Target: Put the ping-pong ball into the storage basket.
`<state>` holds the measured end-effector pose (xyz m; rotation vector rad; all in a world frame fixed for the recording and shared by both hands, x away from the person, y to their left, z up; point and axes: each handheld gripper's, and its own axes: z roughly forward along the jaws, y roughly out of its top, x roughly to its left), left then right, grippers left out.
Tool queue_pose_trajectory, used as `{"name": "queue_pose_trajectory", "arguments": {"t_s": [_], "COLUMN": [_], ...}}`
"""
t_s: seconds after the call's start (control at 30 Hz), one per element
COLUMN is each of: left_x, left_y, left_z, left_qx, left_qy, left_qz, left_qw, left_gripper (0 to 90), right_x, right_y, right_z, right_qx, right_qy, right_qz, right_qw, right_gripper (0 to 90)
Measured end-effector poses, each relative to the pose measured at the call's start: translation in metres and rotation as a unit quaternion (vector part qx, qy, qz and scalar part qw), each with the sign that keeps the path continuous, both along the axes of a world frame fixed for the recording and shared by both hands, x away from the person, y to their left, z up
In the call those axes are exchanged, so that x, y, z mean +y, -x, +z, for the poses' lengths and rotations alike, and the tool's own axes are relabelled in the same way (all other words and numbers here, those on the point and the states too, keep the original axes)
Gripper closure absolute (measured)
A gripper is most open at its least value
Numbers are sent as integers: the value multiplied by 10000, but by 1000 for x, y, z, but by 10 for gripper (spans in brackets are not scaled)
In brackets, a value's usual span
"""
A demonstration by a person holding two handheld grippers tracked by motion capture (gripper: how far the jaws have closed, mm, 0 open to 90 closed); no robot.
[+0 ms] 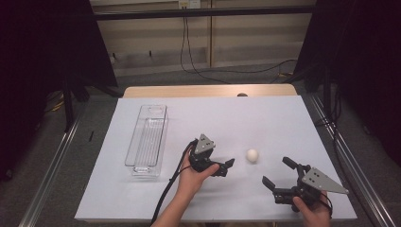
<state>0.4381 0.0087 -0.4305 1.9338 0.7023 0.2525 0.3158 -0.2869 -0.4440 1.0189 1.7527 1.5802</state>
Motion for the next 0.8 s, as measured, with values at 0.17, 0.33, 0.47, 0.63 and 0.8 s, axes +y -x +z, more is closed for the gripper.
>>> {"name": "queue_pose_trajectory", "arguments": {"t_s": [0.17,0.33,0.47,0.63,0.8], "left_x": [-2,-4,-6,-9,-11], "left_y": [-1,-1,-2,-3,-4], "left_z": [0,0,1,0,-1], "left_qx": [-8,31,48,45,95], "left_qy": [-16,1,-32,-53,-59], "left_qz": [-15,-29,-24,-42,-46], "left_qw": [10000,10000,10000,10000,9999], "left_gripper": [22,22,22,23,23], "right_x": [0,0,0,0,0], "right_y": [0,0,0,0,0], "right_z": [0,0,0,0,0], "right_qx": [5,12,4,2,2], "right_qy": [-10,-15,-13,-14,-26], "right_qz": [-2,-1,-4,-5,-10], "right_qw": [10000,10000,10000,10000,10000], "right_gripper": [1,1,1,1,1]}}
